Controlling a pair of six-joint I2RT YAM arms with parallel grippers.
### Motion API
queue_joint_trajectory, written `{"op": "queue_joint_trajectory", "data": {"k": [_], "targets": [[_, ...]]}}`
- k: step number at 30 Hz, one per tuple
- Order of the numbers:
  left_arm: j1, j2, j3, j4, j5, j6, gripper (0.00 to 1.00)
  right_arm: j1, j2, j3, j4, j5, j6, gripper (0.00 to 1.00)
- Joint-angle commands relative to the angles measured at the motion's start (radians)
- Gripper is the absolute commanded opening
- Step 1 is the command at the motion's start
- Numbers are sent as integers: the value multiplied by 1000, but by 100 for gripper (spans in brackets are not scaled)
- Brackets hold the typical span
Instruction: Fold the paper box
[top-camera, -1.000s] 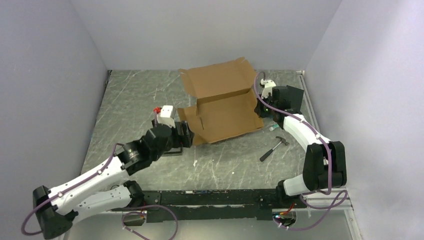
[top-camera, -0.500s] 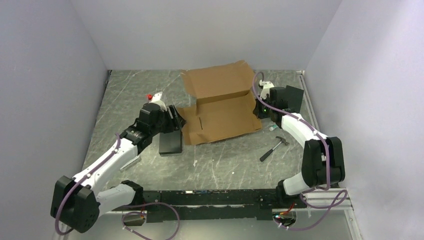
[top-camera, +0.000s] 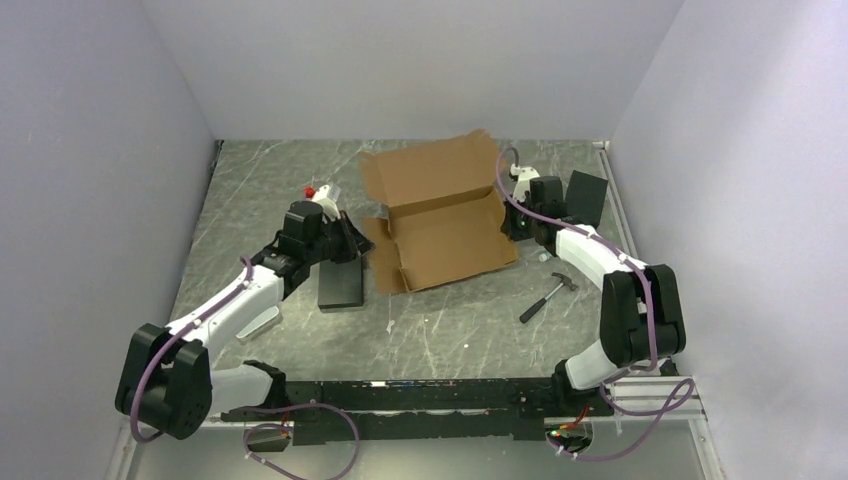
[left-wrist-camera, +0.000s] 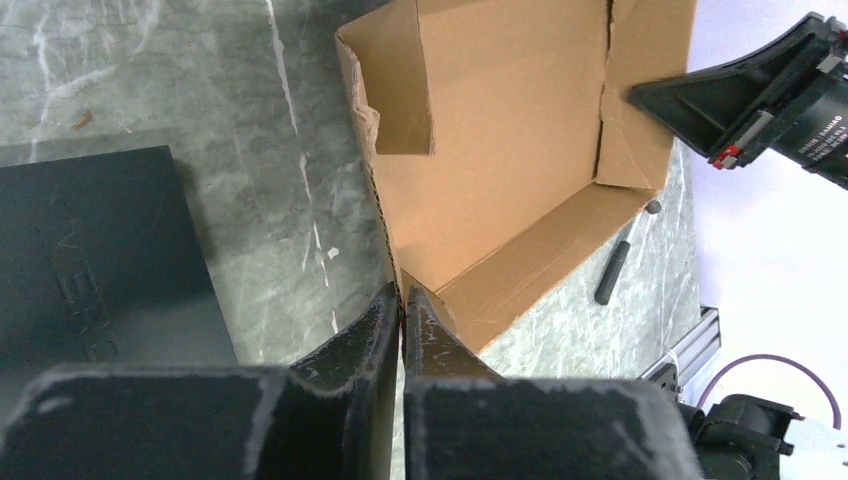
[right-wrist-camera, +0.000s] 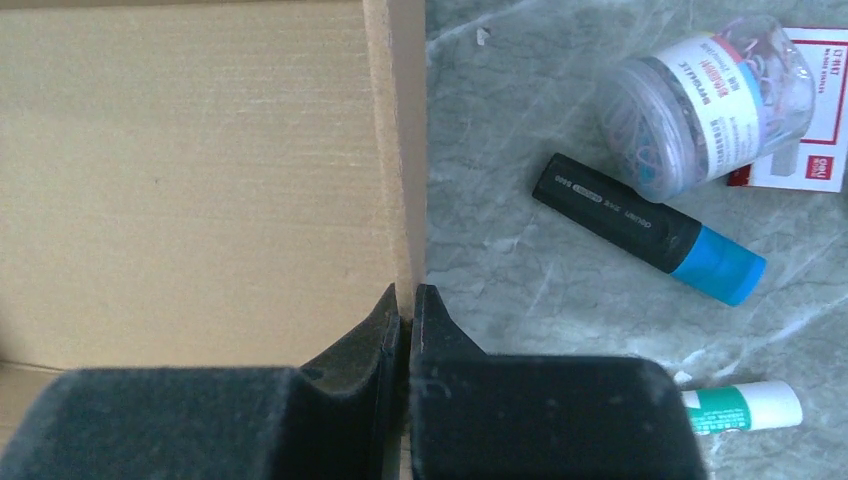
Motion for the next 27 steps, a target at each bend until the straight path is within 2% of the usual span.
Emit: {"op": "queue_joint_trajectory", "data": {"k": [1, 4, 13, 27], "targets": [[-3, 13, 26, 44, 69, -2, 7, 30, 8, 5, 70, -15, 49, 0], [-2, 32, 33, 44, 81, 2, 0, 37, 18, 1, 76, -4, 56, 0], [-2, 78, 79, 45, 135, 7, 0, 53, 40, 1, 83, 22, 80, 0], [-2, 142, 84, 55, 184, 4, 30, 68, 63, 5, 80, 34, 72, 0]]}}
